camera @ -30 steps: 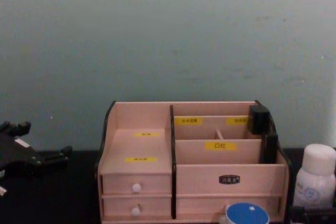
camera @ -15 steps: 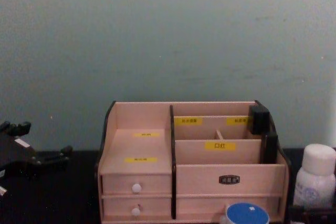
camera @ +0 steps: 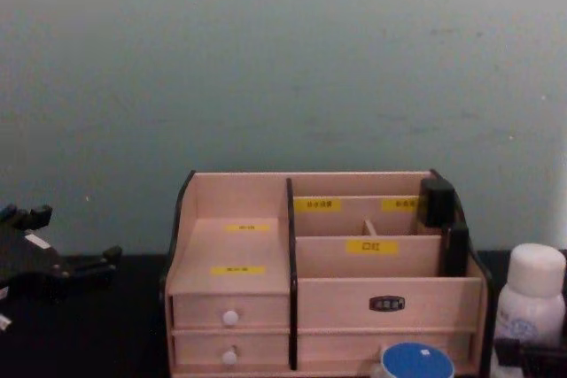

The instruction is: Pick up the facial cleanser and watermelon frost from the table and place them into the tiered storage box.

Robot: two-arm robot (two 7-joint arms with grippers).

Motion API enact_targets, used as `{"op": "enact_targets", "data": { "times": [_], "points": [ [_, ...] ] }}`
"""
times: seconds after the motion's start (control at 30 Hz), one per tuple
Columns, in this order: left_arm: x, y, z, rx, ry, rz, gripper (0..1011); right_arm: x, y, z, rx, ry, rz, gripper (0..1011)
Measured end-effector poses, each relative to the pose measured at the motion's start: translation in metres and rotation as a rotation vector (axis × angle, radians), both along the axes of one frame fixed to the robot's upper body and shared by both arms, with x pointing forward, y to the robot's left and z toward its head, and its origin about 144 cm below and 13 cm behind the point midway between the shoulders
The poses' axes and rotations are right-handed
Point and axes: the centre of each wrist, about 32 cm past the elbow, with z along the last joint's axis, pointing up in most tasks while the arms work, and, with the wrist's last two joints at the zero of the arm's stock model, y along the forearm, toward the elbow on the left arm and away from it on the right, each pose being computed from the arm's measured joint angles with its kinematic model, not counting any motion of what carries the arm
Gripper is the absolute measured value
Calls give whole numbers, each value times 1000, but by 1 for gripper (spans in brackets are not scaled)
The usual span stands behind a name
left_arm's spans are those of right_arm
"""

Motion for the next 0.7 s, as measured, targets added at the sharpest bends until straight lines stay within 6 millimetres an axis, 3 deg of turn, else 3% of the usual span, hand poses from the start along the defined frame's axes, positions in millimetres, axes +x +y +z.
{"op": "enact_targets", "data": {
  "times": [0.7],
  "points": [
    [0, 0, 0, 0, 0, 0, 1001, -6, -5, 7, 23, -9, 15, 596]
  ]
}}
